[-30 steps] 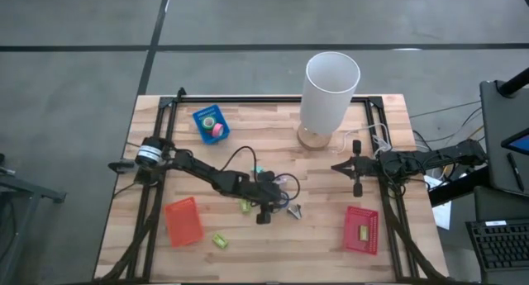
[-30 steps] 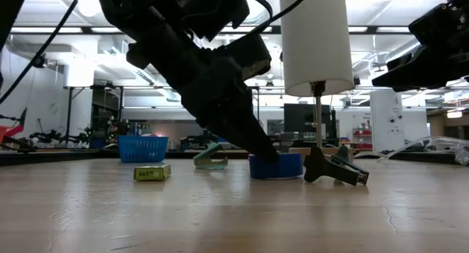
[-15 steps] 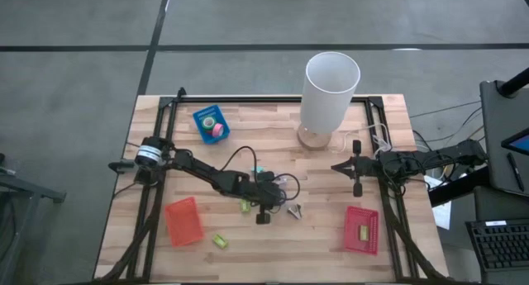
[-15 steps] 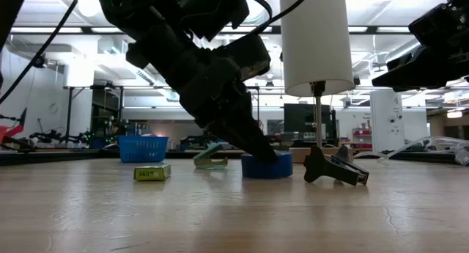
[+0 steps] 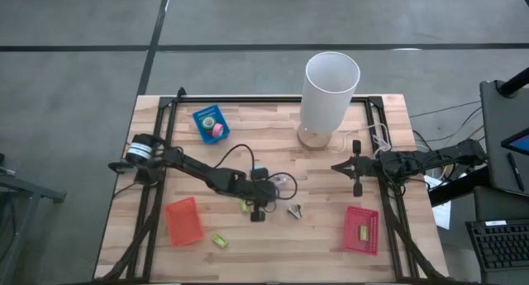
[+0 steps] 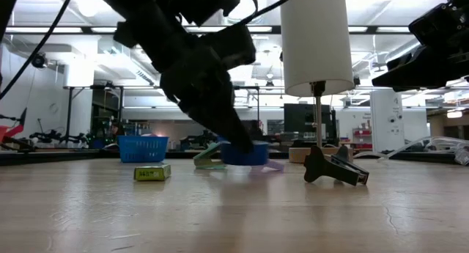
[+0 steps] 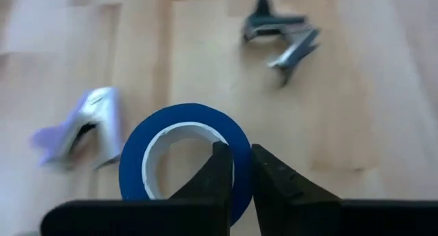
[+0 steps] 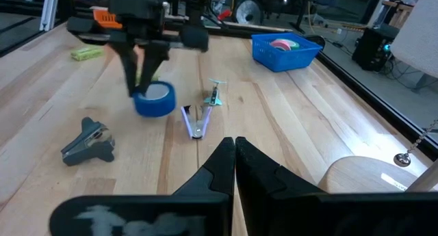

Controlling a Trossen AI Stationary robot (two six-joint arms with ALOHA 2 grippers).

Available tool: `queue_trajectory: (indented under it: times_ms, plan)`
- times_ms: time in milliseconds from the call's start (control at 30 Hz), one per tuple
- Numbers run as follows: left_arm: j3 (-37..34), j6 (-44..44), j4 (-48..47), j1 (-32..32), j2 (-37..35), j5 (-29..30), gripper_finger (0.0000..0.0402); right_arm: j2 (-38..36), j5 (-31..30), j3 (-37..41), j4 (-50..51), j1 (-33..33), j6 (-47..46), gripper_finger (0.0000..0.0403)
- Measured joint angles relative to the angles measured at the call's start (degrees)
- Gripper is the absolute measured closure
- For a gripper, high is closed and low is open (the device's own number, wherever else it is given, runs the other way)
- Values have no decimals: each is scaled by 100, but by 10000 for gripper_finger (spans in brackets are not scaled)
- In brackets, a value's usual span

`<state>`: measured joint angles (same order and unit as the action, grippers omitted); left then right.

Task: Pick and place Stapler, Stapler remover, tape
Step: Put the blue tape into the blue basket

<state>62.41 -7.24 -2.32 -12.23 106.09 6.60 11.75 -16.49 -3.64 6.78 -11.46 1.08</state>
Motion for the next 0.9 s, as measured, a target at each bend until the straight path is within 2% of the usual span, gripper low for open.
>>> queue_trajectory:
  times_ms: [200, 400, 500, 733, 900]
  plan:
    - [2, -10, -1138, 13, -547, 972, 351, 4, 0, 0, -9, 1, 0, 394]
    - [4, -352, -2867, 78, -1335, 2923, 363, 2, 0, 0, -2, 0, 0, 394]
    - [-30, -539, -3482, 219, -1742, 3510, 365, 0, 0, 0, -4, 2, 0, 394]
    - [-437, -700, -3671, 983, -2679, 3602, 345, 0, 2, 0, 3, -1, 0, 394]
    - [-935, -1260, -3645, 1797, -3178, 3599, 355, 2, -2, 0, -5, 2, 0, 394]
